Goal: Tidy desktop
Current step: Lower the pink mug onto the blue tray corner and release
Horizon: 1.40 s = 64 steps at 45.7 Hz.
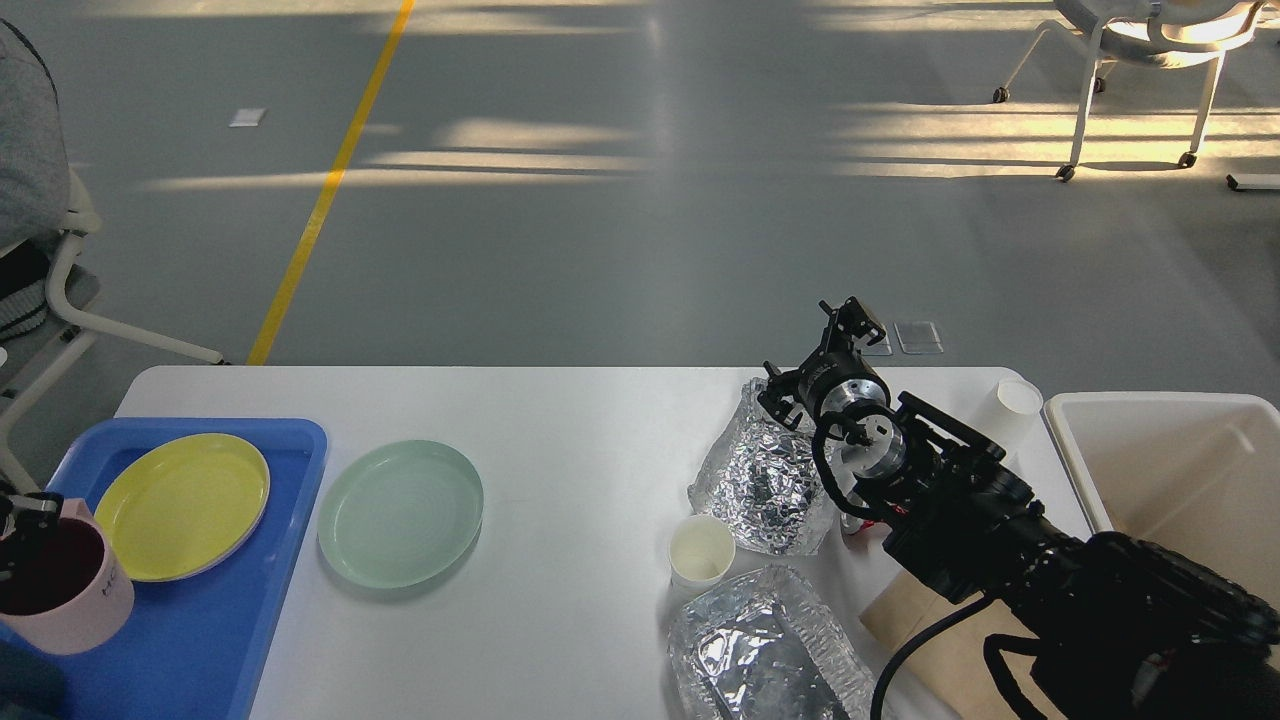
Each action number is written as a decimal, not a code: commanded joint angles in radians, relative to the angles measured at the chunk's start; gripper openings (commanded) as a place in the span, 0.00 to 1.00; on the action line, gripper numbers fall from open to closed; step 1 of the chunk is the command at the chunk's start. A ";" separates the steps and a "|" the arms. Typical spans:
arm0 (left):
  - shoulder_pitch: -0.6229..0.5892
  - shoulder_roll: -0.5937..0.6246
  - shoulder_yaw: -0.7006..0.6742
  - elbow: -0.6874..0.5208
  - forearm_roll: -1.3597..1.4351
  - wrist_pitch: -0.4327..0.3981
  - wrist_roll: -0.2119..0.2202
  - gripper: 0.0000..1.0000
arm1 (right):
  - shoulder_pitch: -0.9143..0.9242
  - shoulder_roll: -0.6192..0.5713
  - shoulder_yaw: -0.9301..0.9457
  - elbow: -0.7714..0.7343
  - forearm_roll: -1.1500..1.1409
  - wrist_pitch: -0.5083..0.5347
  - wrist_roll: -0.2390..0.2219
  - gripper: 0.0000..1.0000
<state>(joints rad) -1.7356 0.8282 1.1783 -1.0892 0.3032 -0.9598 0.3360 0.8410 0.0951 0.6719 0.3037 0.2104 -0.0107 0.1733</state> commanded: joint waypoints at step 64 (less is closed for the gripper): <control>0.266 0.031 -0.221 -0.052 -0.001 0.195 -0.009 0.13 | 0.000 0.000 0.000 0.000 0.000 0.000 0.000 1.00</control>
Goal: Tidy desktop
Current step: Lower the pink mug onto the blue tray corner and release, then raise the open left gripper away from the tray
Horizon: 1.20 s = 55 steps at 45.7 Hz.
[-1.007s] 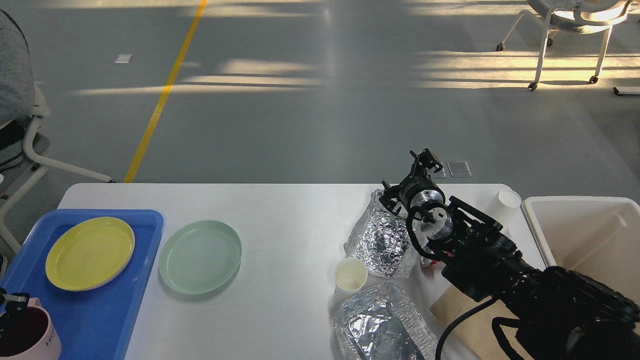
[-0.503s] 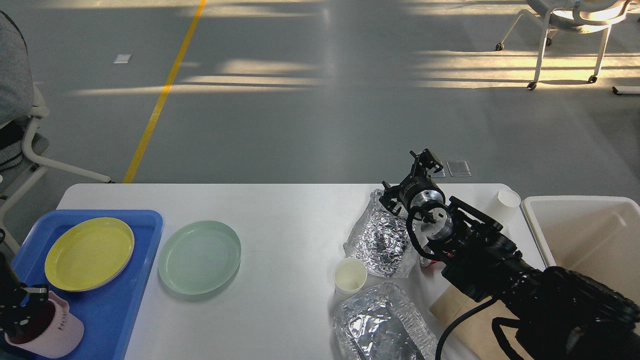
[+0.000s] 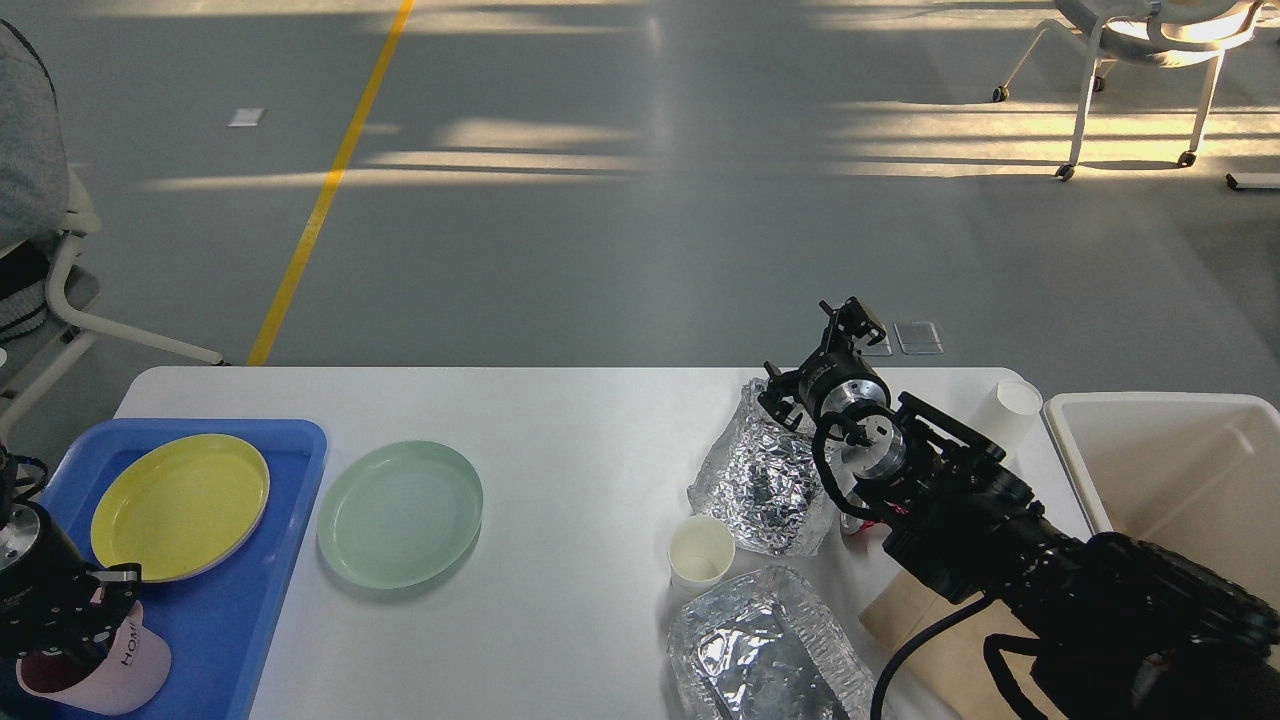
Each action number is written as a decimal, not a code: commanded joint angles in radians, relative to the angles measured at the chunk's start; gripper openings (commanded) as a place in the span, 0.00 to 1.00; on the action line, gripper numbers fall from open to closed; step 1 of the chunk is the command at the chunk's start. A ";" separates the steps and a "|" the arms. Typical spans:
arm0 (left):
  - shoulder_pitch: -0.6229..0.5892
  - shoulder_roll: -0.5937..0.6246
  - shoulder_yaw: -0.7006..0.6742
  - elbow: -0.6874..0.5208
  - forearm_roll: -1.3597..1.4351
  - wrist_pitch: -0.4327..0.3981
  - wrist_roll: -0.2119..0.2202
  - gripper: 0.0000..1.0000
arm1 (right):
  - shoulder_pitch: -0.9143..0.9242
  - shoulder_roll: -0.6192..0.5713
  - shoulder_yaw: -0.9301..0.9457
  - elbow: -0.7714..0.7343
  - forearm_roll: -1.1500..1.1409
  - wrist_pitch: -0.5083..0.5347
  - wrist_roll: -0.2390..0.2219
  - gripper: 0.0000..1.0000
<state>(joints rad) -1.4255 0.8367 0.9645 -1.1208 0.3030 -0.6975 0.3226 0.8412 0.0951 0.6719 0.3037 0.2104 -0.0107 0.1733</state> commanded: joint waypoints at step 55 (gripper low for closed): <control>-1.119 -0.409 0.322 -0.033 -0.228 -0.262 -0.157 0.54 | -0.001 0.000 0.000 0.000 0.000 0.000 0.000 1.00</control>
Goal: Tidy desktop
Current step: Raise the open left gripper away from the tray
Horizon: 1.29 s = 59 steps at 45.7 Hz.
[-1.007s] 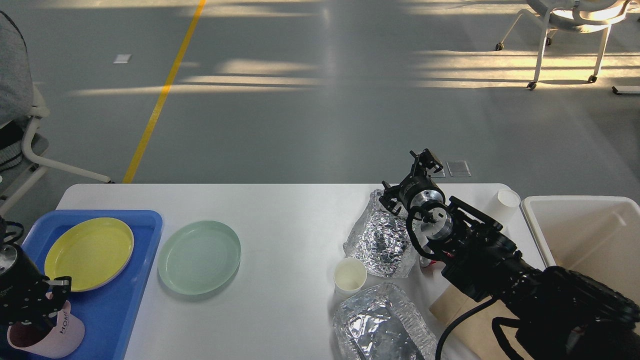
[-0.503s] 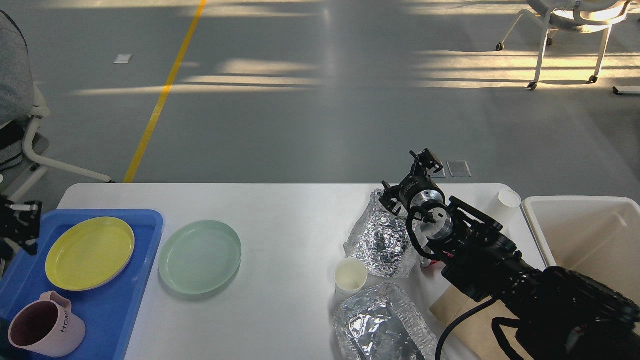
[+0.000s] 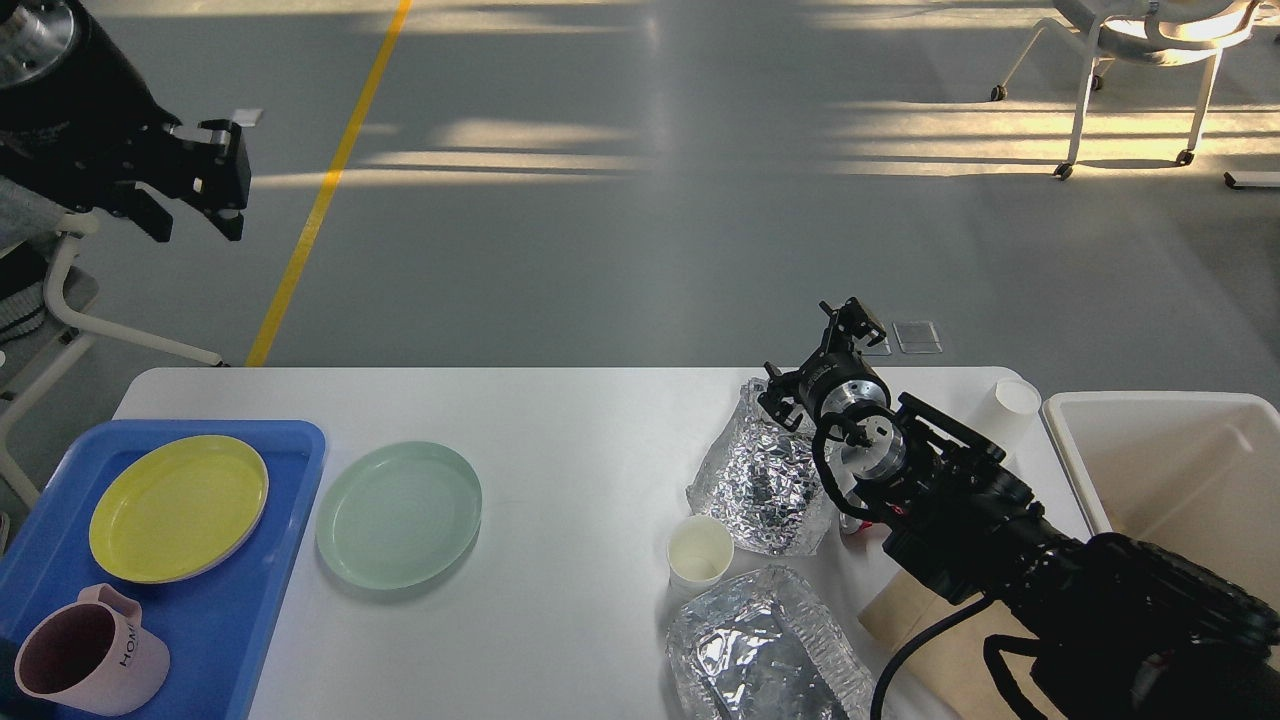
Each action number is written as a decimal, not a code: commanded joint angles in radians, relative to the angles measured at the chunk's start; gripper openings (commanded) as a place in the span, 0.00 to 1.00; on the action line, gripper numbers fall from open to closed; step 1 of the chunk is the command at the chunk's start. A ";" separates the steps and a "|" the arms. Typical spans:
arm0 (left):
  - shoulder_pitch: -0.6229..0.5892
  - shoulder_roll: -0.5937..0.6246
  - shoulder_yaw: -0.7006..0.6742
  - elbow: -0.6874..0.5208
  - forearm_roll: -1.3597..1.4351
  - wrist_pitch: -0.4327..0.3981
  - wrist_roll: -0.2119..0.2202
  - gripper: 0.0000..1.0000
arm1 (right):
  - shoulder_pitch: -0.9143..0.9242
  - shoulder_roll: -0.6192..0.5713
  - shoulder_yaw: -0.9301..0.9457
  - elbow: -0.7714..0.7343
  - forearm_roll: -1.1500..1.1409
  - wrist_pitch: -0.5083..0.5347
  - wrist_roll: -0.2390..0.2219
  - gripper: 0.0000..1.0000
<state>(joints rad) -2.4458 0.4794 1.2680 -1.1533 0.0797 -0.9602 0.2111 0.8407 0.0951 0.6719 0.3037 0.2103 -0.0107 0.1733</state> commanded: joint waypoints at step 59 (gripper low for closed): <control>0.002 -0.144 -0.111 0.012 -0.002 0.000 -0.085 0.94 | 0.001 0.000 0.000 0.000 0.000 0.000 0.000 1.00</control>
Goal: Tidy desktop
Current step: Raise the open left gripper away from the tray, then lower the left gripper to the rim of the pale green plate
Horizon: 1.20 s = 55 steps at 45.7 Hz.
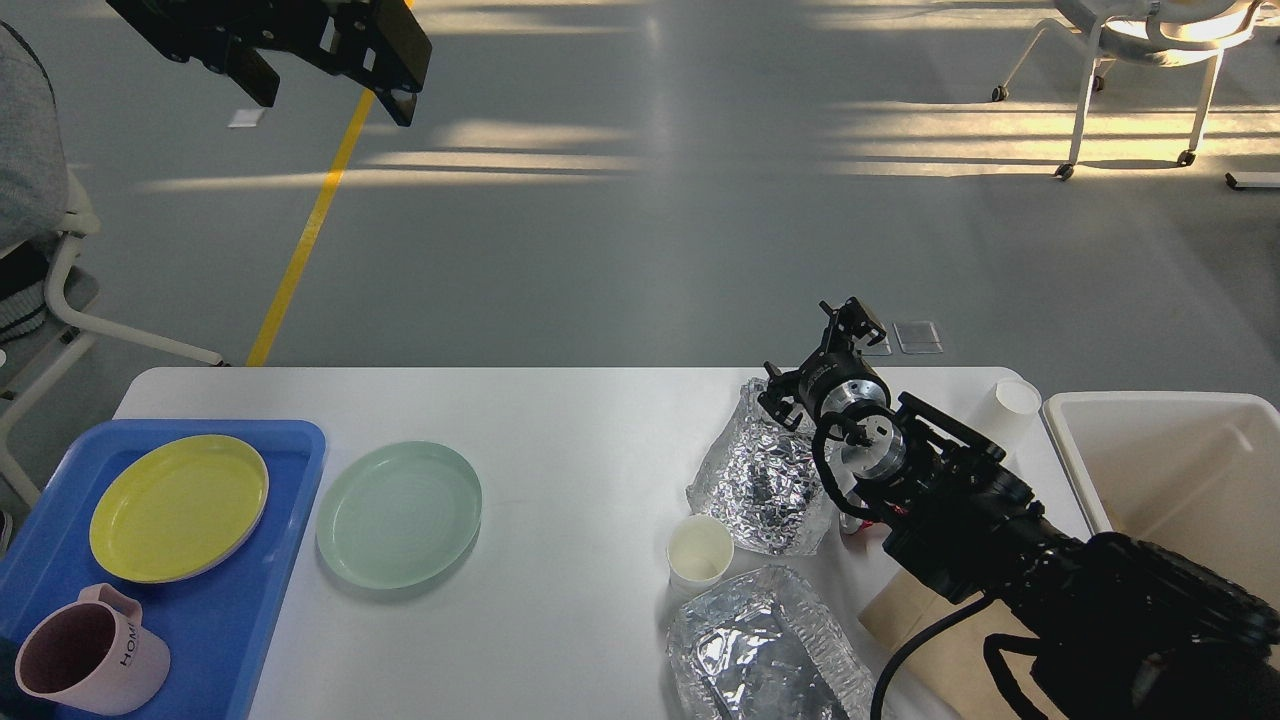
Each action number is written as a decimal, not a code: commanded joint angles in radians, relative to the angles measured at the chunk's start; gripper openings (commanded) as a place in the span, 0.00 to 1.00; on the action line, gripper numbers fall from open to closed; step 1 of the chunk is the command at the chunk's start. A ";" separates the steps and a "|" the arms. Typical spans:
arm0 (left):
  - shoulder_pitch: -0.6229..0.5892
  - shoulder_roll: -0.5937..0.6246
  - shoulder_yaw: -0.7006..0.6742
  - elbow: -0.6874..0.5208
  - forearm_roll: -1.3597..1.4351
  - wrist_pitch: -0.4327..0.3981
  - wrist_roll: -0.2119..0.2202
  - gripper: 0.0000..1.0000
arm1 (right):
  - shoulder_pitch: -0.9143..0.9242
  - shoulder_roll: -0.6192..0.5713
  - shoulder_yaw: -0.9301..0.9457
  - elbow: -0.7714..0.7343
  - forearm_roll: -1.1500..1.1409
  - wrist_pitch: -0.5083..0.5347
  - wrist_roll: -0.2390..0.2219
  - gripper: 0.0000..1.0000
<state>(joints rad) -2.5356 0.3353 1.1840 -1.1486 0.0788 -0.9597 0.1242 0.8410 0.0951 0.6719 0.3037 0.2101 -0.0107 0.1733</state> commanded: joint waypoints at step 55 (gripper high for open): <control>0.951 0.028 -0.064 0.043 -0.019 0.372 0.140 0.96 | 0.001 0.000 0.000 0.000 0.000 0.000 0.000 1.00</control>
<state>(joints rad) -1.6458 0.3389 1.1265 -1.1098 0.0745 -0.6682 0.2709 0.8419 0.0951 0.6719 0.3037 0.2105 -0.0107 0.1733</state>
